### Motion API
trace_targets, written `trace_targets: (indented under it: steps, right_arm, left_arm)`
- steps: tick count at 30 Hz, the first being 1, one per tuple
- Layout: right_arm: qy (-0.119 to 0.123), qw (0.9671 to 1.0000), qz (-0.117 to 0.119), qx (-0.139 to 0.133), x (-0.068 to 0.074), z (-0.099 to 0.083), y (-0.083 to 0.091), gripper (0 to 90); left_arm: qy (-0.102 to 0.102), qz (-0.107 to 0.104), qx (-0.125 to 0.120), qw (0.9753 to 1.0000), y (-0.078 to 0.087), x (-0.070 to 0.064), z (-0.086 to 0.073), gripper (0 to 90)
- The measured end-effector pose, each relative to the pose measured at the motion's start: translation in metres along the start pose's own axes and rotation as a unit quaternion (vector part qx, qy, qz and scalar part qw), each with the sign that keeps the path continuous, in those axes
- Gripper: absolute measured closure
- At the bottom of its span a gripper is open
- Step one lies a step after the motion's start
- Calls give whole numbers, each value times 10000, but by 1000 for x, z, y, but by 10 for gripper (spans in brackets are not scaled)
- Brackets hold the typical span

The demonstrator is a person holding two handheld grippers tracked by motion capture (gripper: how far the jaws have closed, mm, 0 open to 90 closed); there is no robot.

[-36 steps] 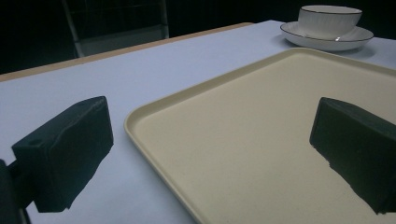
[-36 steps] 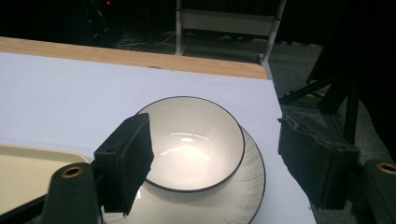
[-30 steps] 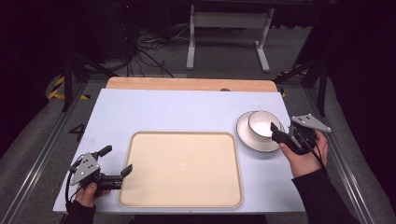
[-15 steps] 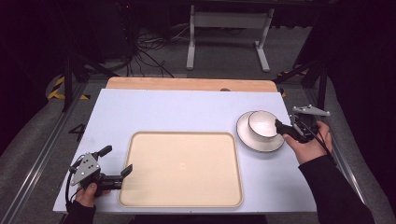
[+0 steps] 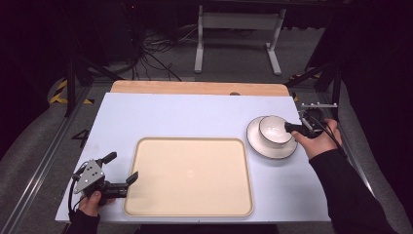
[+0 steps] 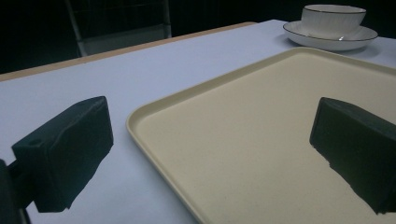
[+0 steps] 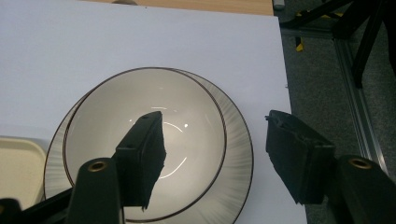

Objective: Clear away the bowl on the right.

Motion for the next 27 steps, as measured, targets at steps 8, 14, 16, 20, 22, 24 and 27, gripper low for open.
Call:
trace_targets:
  steps: [8, 14, 16, 20, 22, 24, 27]
  right_arm:
    - [-168, 9989, 57, 426, -1, 2, -10, 378]
    - [-228, 9965, -29, 807, -6, 2, -18, 394]
    - [-213, 9953, -67, 945, -7, 2, -21, 393]
    - [-196, 9932, -83, 1142, -7, 0, -25, 392]
    - [-188, 9922, -84, 1226, -7, -2, -28, 392]
    - [-244, 9909, -95, 1321, -7, -3, -32, 392]
    - [-303, 9884, -107, 1486, -8, -7, -37, 392]
  left_arm:
    - [4, 7, -27, 10000, 0, 0, 0, 1]
    - [-1, 9, 0, 10000, 0, 0, 0, 1]
    - [0, 9, -12, 10000, 0, 0, 0, 1]
    - [2, -5, 0, 10000, 0, 0, 0, 1]
    - [2, -6, 2, 10000, 0, 0, 0, 1]
    - [4, -6, 6, 10000, 0, 0, 0, 2]
    - [16, -5, -22, 10000, -1, 0, 0, 1]
Point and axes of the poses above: each handheld gripper's, and its own axes: y roughly backward along the jaws, z roughly out of its top, x roughly to its left, the point moved 10 cm from there along -y, roughly forward along the jaws, and after that the axes turned 8 degrees about -x, right-handed, at the moved point
